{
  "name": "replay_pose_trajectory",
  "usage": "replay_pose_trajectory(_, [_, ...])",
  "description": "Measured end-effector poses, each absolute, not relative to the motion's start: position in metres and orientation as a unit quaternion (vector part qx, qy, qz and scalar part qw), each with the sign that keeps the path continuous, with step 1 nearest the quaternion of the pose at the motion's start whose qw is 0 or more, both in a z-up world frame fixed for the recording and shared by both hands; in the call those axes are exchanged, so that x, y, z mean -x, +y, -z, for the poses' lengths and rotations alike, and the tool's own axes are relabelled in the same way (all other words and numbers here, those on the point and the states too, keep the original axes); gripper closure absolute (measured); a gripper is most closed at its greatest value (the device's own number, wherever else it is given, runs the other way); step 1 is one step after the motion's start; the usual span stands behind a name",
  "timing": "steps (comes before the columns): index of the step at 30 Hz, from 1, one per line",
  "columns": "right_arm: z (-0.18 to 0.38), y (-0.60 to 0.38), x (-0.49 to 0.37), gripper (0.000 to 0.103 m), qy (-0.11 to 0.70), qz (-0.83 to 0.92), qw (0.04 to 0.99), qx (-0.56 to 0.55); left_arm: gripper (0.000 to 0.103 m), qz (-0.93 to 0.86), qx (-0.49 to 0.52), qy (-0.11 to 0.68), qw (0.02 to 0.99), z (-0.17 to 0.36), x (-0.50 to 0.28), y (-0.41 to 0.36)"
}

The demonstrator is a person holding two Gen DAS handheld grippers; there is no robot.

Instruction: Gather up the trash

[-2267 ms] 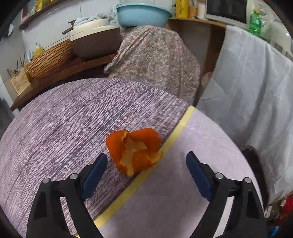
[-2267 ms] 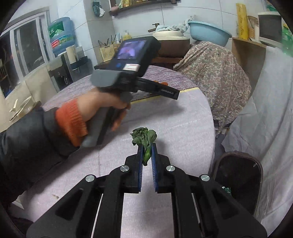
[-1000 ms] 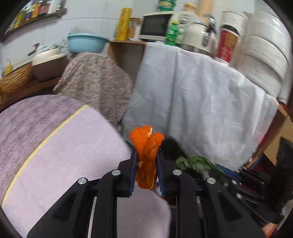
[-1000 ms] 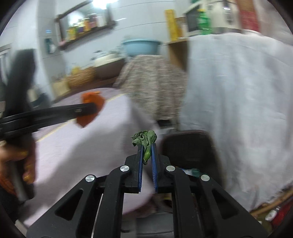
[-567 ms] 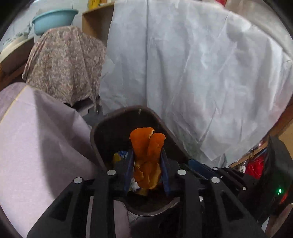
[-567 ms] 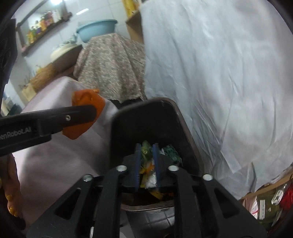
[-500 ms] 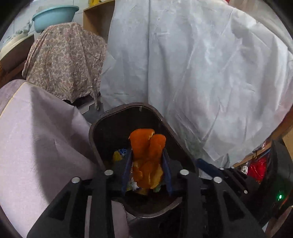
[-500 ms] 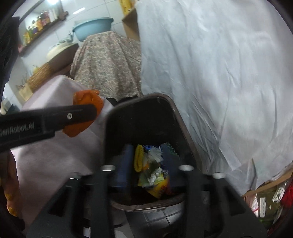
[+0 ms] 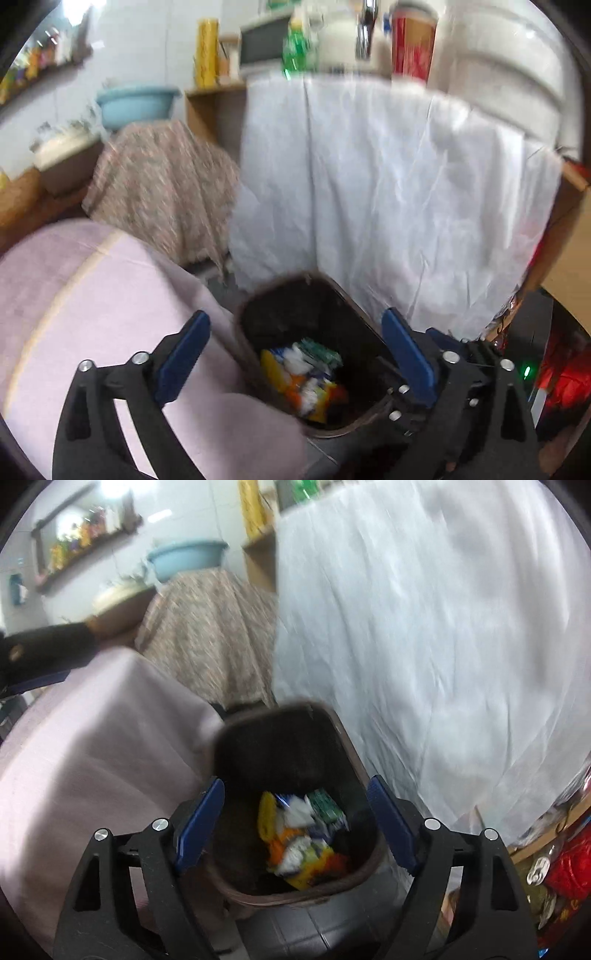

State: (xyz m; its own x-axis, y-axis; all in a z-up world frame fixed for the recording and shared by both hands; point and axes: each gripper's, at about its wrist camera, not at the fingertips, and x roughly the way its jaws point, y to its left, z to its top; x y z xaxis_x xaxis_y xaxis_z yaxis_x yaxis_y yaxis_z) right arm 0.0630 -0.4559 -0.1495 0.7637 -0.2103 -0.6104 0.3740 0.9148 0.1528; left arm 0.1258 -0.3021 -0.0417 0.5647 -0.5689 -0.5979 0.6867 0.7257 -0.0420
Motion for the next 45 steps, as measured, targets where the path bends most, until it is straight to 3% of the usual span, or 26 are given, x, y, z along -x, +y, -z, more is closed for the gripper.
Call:
replay_pose_trajectory(1, [0.137, -0.445, -0.06, 0.022, 0.294, 0.15, 0.935, -0.13, 0.006, 0.35, -0.095, 0.285, 0.887, 0.033, -0.119, -0.285])
replay_pose_trajectory(3, [0.117, -0.426, -0.054, 0.01, 0.273, 0.142, 0.944, -0.12, 0.006, 0.339, -0.088, 0.263, 0.899, 0.021, -0.107, -0.255])
replay_pose_trajectory(5, [0.097, -0.407, -0.044, 0.006, 0.246, 0.135, 0.954, -0.103, 0.006, 0.319, -0.084, 0.239, 0.913, 0.011, -0.093, -0.221])
replay_pose_trajectory(9, [0.06, -0.361, -0.021, 0.006, 0.195, 0.125, 0.971, -0.063, 0.005, 0.264, -0.065, 0.184, 0.945, -0.001, -0.063, -0.153])
replay_pose_trajectory(17, [0.027, -0.289, 0.008, 0.006, 0.164, 0.129, 0.978, -0.028, 0.005, 0.175, -0.001, 0.159, 0.972, -0.001, -0.021, -0.075])
replay_pose_trajectory(30, [0.012, -0.234, 0.071, 0.006, 0.102, 0.101, 0.99, -0.013, 0.005, 0.128, -0.008, 0.122, 0.984, 0.003, 0.036, -0.038])
replay_pose_trajectory(45, [0.012, -0.238, 0.071, 0.006, 0.105, 0.086, 0.991, -0.019, 0.005, 0.122, -0.008, 0.129, 0.984, 0.006, 0.04, -0.035])
